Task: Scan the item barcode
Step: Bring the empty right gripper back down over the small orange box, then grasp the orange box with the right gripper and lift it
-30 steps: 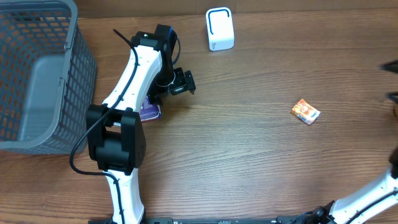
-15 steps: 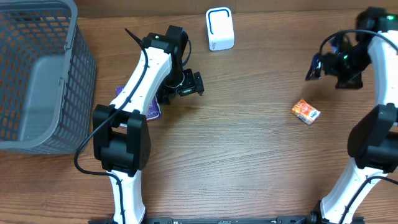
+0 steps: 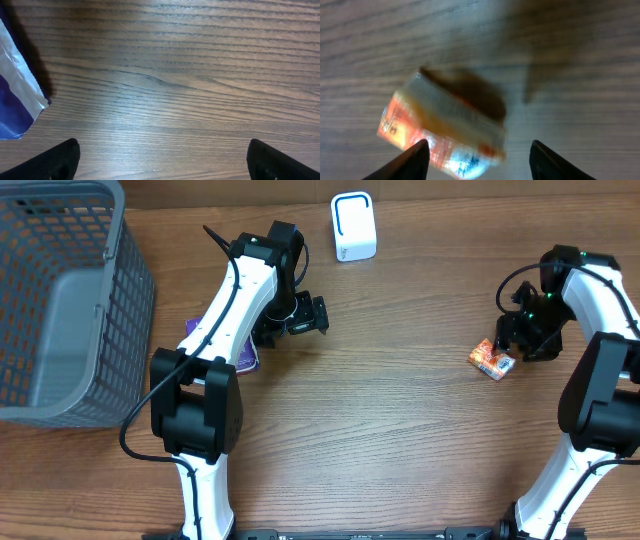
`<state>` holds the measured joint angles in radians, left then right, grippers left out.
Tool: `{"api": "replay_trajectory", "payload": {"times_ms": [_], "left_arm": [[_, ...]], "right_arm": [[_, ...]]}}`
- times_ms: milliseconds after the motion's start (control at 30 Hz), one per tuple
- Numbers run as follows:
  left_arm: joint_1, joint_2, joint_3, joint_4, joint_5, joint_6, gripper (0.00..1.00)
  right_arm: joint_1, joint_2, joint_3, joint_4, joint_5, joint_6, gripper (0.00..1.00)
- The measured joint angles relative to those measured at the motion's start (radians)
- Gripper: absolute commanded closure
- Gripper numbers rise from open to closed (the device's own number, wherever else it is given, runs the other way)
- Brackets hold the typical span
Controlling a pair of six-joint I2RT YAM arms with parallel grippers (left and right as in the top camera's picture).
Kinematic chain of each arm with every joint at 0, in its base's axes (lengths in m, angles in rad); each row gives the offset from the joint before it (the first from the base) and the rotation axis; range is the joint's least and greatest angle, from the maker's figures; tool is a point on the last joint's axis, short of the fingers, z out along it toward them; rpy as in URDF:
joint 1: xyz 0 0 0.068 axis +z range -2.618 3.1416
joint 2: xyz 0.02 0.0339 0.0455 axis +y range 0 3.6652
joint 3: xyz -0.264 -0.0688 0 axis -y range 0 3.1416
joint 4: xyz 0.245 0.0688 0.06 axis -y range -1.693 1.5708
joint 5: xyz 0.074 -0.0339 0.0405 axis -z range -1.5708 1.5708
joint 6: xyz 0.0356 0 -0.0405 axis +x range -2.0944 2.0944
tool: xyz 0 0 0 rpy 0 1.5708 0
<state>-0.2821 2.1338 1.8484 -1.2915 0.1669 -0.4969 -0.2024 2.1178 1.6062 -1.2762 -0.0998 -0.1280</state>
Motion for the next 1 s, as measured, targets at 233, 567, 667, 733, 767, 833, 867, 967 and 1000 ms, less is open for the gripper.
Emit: {"api": "replay_trajectory", "payload": {"times_ms": [233, 567, 667, 733, 767, 833, 867, 967, 1000], "left_arm": [[0.0, 0.0, 0.0, 0.003, -0.003, 0.0, 0.02], [0.0, 0.0, 0.0, 0.013, -0.007, 0.0, 0.02], [0.0, 0.0, 0.0, 0.013, -0.007, 0.0, 0.02], [0.0, 0.0, 0.0, 0.013, -0.007, 0.0, 0.02], [0.0, 0.0, 0.0, 0.013, -0.007, 0.0, 0.02], [0.0, 0.0, 0.0, 0.013, -0.007, 0.0, 0.02], [0.0, 0.0, 0.0, 0.013, -0.007, 0.0, 0.02], [0.0, 0.0, 0.0, 0.013, -0.007, 0.0, 0.02], [0.0, 0.0, 0.0, 0.013, -0.007, 0.0, 0.03]], "right_arm": [[0.0, 0.0, -0.068, 0.124, -0.009, -0.021, 0.46], [0.005, -0.002, -0.07, 0.127, -0.093, -0.027, 0.53], [0.022, -0.002, -0.071, 0.119, -0.109, -0.029, 0.56], [0.04, -0.002, -0.071, 0.121, -0.114, -0.027, 0.53], [0.05, -0.002, -0.071, 0.125, -0.117, -0.029, 0.5], [0.068, -0.002, -0.072, 0.149, -0.118, -0.031, 0.49], [0.074, -0.002, -0.074, 0.16, -0.117, -0.031, 0.49], [0.085, -0.002, -0.074, 0.198, -0.105, -0.033, 0.51], [0.087, -0.002, -0.074, 0.209, -0.102, -0.038, 0.55]]}}
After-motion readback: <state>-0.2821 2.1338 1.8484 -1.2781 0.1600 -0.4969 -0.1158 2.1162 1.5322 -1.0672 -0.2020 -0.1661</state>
